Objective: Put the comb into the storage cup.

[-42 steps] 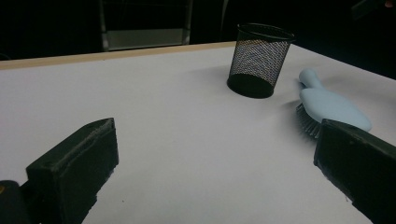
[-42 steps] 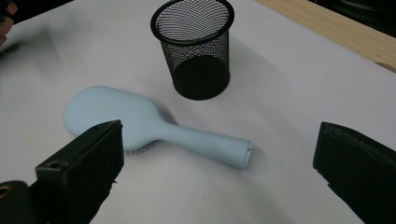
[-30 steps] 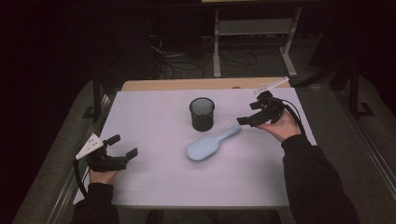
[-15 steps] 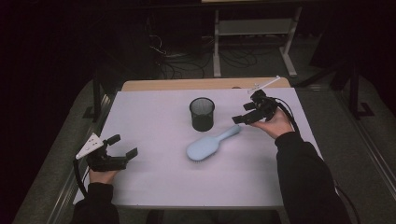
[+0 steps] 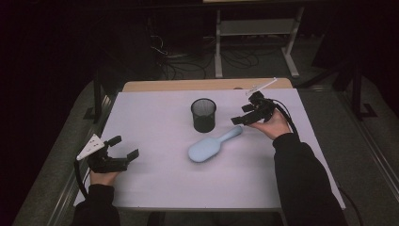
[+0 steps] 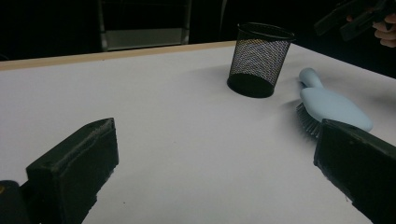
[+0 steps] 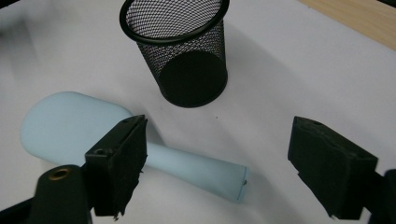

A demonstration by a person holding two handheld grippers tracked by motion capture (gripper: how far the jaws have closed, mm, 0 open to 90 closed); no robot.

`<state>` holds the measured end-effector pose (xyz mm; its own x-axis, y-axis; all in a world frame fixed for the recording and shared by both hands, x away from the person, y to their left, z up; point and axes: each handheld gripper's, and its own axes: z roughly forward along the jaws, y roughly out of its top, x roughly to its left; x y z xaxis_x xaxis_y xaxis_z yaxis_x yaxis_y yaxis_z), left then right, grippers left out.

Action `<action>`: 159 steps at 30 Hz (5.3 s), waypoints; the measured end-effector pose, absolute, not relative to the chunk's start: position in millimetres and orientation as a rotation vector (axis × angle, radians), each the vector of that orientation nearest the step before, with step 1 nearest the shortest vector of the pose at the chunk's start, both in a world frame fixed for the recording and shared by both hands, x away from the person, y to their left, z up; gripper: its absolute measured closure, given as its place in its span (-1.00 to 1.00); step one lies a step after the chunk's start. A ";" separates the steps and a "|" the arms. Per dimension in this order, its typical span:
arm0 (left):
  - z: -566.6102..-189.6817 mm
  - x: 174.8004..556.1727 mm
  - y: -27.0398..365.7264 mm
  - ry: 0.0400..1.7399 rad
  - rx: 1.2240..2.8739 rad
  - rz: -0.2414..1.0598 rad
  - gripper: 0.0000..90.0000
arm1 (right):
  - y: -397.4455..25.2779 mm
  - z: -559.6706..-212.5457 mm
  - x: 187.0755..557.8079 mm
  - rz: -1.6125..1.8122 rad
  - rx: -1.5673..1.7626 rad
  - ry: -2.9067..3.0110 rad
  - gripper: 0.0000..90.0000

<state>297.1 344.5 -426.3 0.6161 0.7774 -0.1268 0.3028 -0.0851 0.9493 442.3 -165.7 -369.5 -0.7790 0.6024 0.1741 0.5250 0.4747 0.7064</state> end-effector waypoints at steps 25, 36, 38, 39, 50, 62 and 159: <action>-427.6 298.1 343.8 0.905 1.675 0.505 -1.00 | -160.2 -387.3 454.4 1.177 0.967 2.611 0.04; -427.6 298.1 344.0 0.905 1.674 0.505 -1.00 | -152.5 -397.4 457.6 1.126 1.010 2.611 0.50; -427.7 298.2 344.1 0.906 1.674 0.505 -1.00 | -151.2 -398.9 458.4 1.123 1.012 2.609 0.58; -427.6 298.2 344.1 0.905 1.673 0.504 -1.00 | -150.7 -399.5 458.7 1.121 1.020 2.608 0.62; -427.5 298.2 344.1 0.903 1.674 0.504 -1.00 | -143.0 -408.6 461.0 1.056 1.047 2.599 0.94; -427.5 298.3 343.4 0.905 1.679 0.498 -1.00 | -134.6 -423.9 463.5 1.019 1.055 2.663 0.98; -428.6 300.1 343.0 0.910 1.688 0.483 -1.00 | -150.6 -438.8 397.5 0.968 0.964 2.758 0.98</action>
